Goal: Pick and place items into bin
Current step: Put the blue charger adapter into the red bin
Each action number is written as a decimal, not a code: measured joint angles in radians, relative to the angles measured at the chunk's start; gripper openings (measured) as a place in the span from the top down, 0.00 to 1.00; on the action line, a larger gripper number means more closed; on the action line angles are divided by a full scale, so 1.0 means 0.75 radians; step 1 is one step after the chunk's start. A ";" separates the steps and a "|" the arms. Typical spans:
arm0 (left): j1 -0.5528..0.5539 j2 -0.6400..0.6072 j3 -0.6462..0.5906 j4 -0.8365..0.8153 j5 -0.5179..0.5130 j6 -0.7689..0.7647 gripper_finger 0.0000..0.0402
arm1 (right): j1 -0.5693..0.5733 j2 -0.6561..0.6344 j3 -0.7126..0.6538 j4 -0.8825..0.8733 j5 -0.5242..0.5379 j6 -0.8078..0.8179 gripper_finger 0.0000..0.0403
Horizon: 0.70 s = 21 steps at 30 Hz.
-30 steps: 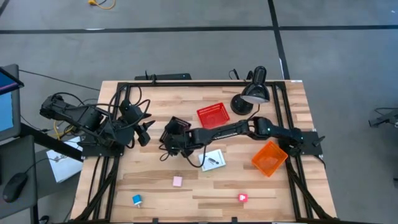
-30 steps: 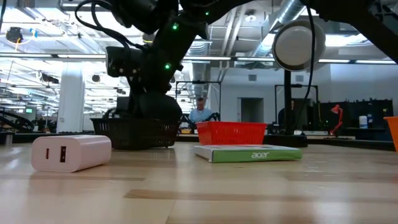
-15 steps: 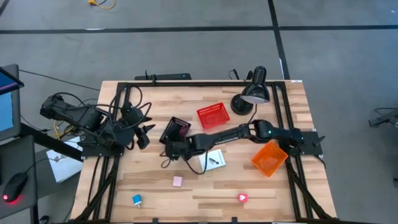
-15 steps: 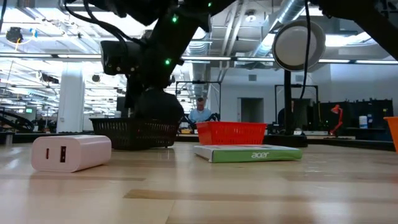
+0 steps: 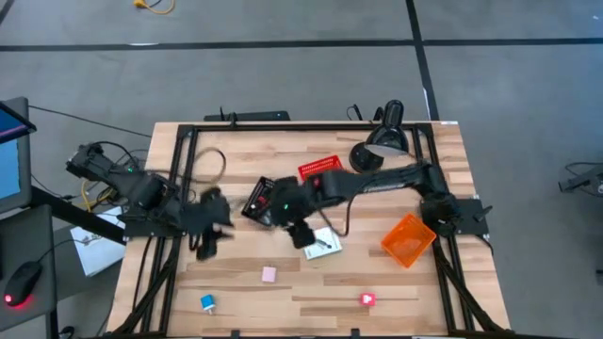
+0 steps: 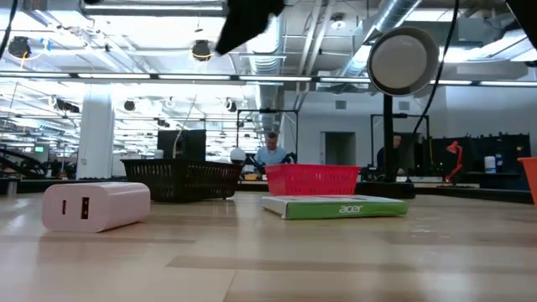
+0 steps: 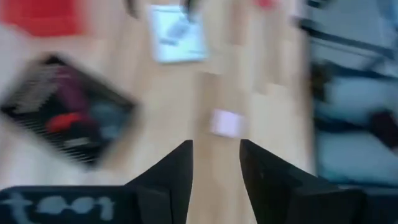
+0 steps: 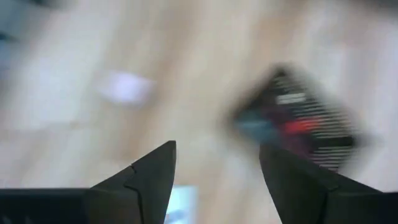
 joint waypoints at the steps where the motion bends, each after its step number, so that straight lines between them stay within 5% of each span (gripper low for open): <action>1: -0.037 0.032 0.001 0.037 0.046 -0.009 0.71 | -0.017 -0.011 0.000 -0.058 -0.147 0.022 0.44; 6: -0.227 0.247 0.001 0.088 0.183 -0.195 0.73 | -0.059 -0.022 -0.002 -0.352 -0.584 -0.072 0.44; 11: -0.365 0.518 0.001 0.088 0.235 -0.385 0.73 | -0.070 -0.022 -0.003 -0.521 -0.611 -0.041 0.44; 14: -0.382 0.672 0.011 0.079 0.422 -0.399 0.73 | -0.070 -0.022 -0.003 -0.540 -0.610 -0.039 0.44; 21: -0.381 0.893 0.083 0.019 0.635 -0.255 0.73 | -0.069 -0.022 -0.003 -0.542 -0.610 -0.037 0.44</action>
